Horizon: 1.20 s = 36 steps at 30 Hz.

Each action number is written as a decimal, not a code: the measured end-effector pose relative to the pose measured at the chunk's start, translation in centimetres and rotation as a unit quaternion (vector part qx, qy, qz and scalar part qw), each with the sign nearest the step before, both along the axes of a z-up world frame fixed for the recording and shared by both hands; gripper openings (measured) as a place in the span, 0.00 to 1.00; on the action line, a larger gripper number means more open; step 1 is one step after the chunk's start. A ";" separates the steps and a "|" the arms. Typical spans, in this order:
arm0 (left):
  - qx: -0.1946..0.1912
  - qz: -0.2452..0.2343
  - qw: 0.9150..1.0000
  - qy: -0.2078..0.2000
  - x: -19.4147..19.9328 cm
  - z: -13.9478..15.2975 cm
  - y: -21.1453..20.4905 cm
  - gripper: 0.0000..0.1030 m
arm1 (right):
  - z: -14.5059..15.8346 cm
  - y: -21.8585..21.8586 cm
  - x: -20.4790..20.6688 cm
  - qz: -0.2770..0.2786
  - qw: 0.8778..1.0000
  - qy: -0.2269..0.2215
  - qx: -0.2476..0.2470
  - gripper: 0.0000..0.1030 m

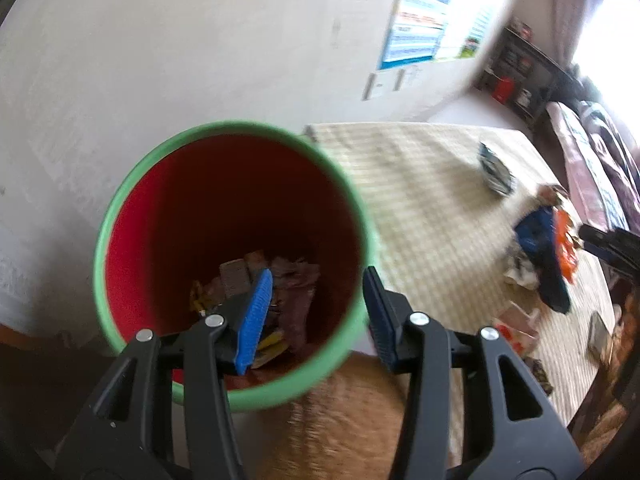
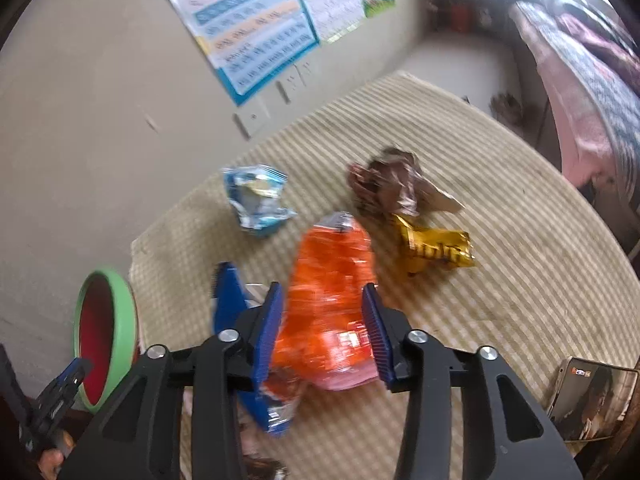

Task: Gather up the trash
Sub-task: 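Grasp the blue bag with the left gripper while the right gripper grasps the orange bag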

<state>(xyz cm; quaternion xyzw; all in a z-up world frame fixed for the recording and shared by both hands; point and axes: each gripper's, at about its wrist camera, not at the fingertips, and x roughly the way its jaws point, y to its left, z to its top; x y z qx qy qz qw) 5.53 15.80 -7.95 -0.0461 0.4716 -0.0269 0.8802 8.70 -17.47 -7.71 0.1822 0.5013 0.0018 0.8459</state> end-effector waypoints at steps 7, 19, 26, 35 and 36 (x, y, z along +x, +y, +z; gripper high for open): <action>0.016 -0.050 0.999 -0.003 -1.0 1.2 -4.7 0.44 | -2.1 -1.1 1.3 0.013 1.000 0.023 0.017 0.70; -0.016 -0.146 0.989 0.018 0.2 1.3 -14.1 0.44 | 0.7 -3.3 -5.6 0.028 0.998 -0.019 0.054 0.54; -0.040 -0.172 0.982 0.062 3.4 -1.2 -20.1 0.37 | -0.7 -5.3 -8.9 -0.015 0.998 -0.022 0.052 0.54; -0.032 -0.165 0.984 0.067 4.1 -1.5 -21.4 0.15 | -0.5 -4.4 -8.6 0.004 0.998 -0.037 0.058 0.55; -0.031 -0.164 0.984 0.063 4.0 -1.3 -21.2 0.15 | -0.5 -4.4 -8.6 0.003 0.998 -0.037 0.059 0.55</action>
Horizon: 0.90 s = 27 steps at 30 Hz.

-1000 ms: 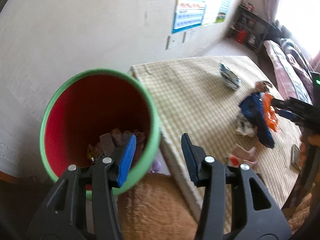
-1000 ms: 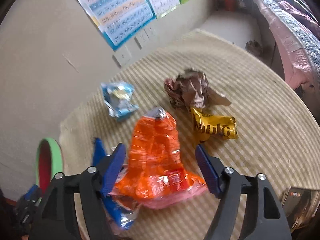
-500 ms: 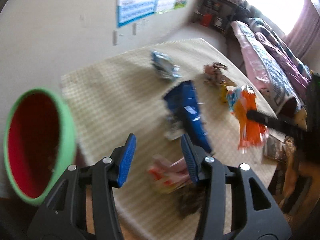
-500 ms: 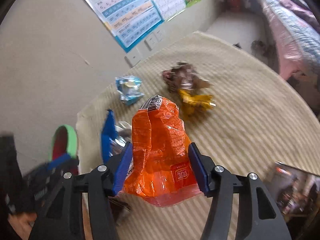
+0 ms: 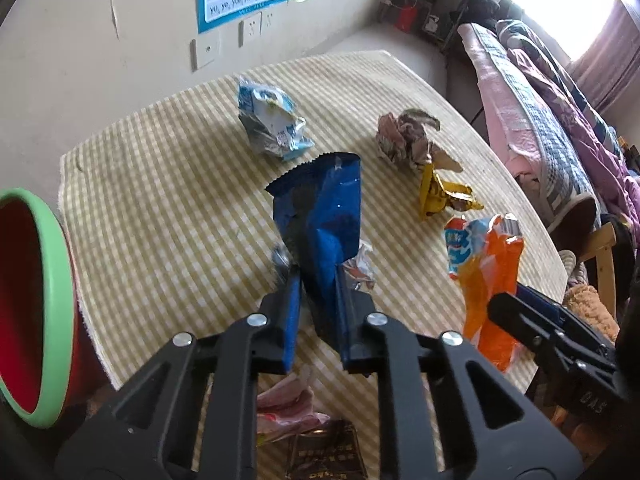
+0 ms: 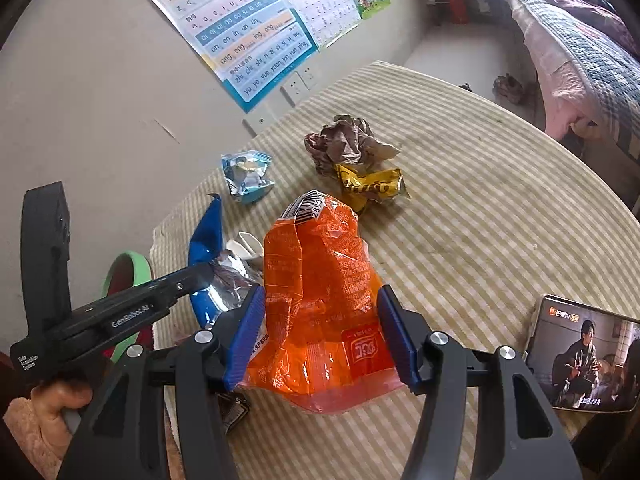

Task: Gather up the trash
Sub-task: 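Grasp the blue bag with the left gripper while the right gripper grasps the orange bag, then lift the blue bag with the left gripper while the right gripper holds the orange bag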

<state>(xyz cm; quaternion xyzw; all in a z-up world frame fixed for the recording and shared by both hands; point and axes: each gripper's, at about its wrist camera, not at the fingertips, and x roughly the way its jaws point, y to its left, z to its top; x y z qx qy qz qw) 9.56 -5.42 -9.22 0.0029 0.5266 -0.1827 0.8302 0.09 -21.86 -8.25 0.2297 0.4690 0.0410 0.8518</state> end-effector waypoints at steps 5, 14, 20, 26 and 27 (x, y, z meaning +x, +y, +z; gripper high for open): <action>0.005 0.000 1.000 -0.029 -0.9 1.5 0.5 0.14 | 0.0 -0.1 -0.2 -0.005 1.000 -0.002 -0.001 0.55; 0.001 0.007 0.998 -0.063 -2.7 3.7 2.0 0.14 | 0.4 0.0 -0.7 -0.005 1.000 -0.012 -0.011 0.55; 0.003 0.010 0.997 -0.079 -3.9 4.7 3.5 0.14 | 0.5 1.0 -0.7 0.004 1.000 -0.007 -0.028 0.55; -0.010 0.016 0.996 -0.085 -5.0 5.3 4.8 0.14 | 0.4 2.0 -2.3 0.004 0.999 0.002 -0.040 0.55; -0.012 0.016 0.996 -0.085 -5.1 5.4 5.0 0.14 | 0.5 2.2 -2.7 0.002 0.999 0.002 -0.042 0.55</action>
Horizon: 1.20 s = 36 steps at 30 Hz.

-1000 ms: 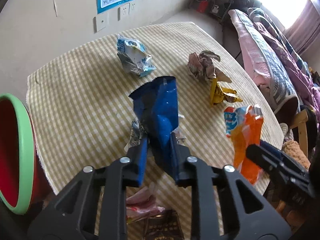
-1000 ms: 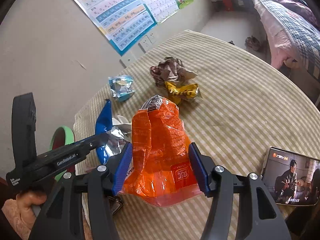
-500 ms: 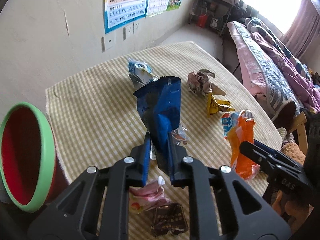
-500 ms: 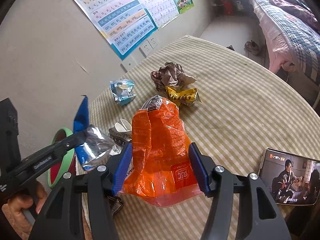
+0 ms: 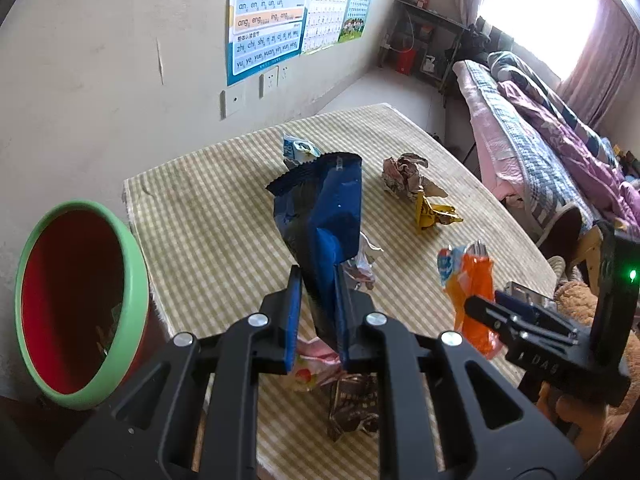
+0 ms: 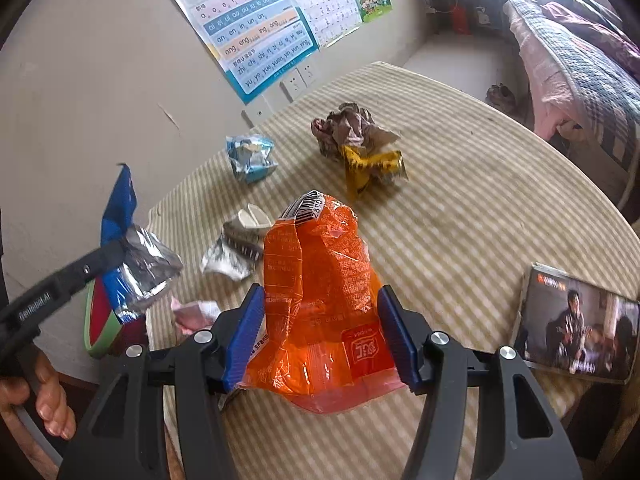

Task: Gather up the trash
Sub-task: 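Lift the blue bag with the left gripper while the right gripper holds the orange bag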

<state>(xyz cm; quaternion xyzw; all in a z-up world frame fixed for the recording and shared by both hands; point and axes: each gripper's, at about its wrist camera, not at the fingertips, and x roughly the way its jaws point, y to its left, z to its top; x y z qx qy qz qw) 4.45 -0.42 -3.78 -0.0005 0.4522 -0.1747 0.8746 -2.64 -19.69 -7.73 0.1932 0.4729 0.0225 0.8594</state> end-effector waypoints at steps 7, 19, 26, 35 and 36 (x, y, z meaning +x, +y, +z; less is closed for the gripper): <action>-0.021 -0.014 1.000 0.000 -2.0 0.8 0.7 0.14 | 2.9 1.2 -2.4 -0.009 0.999 -0.020 -0.028 0.55; -0.045 -0.019 0.999 -0.017 -4.7 1.9 2.1 0.14 | 4.7 3.0 -5.3 0.007 0.998 -0.028 -0.055 0.56; -0.042 -0.008 0.999 -0.018 -4.3 1.9 2.8 0.14 | 5.2 3.9 -5.6 0.015 0.998 -0.034 -0.051 0.56; -0.031 -0.003 0.999 -0.007 -3.8 0.5 3.2 0.14 | 4.5 3.9 -5.5 0.018 0.999 -0.022 -0.031 0.56; -0.030 -0.002 1.000 -0.005 -3.7 0.3 3.2 0.14 | 4.3 4.0 -5.4 0.021 0.999 -0.019 -0.031 0.56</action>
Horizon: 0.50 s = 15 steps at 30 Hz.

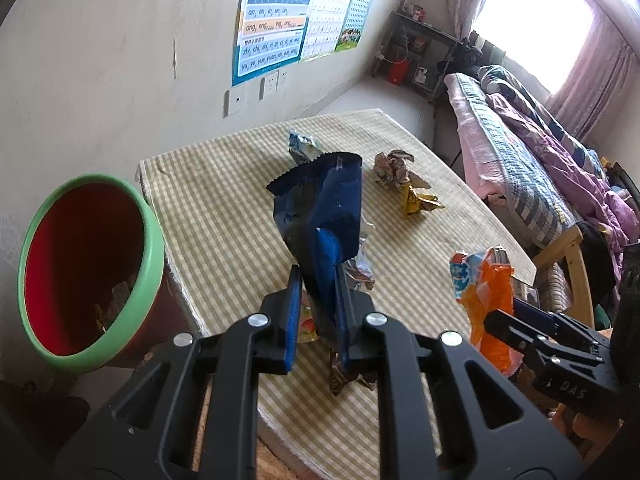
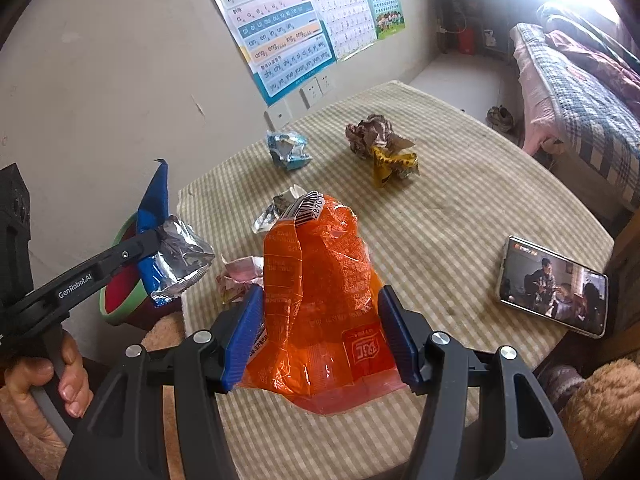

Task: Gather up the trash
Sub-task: 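Lift the blue bag with the left gripper while the right gripper holds the orange bag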

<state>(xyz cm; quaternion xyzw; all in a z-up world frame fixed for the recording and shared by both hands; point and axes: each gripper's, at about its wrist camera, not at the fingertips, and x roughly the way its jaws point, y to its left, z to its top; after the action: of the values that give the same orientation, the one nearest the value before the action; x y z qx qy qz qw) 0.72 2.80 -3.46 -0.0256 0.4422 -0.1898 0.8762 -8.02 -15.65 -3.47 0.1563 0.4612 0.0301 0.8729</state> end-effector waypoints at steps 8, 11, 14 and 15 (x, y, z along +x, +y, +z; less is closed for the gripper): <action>0.006 0.003 1.000 0.002 0.2 -0.4 0.1 0.14 | -0.1 1.1 0.8 0.015 1.000 0.004 0.012 0.56; 0.008 0.004 1.000 0.001 0.3 -0.4 0.3 0.14 | -0.1 1.2 0.9 0.016 1.000 0.004 0.011 0.56; 0.014 0.008 1.000 -0.002 0.5 -0.3 0.6 0.14 | -0.1 1.1 1.2 0.016 1.000 0.003 0.018 0.56; 0.018 0.012 1.000 -0.005 0.5 -0.3 0.7 0.14 | -0.2 1.2 1.4 0.017 1.000 0.003 0.021 0.56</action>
<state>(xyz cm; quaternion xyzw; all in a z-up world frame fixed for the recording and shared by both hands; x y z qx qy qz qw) 1.21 3.55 -3.74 -0.0145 0.4405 -0.1710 0.8812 -6.64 -14.47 -3.64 0.1669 0.4660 0.0544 0.8672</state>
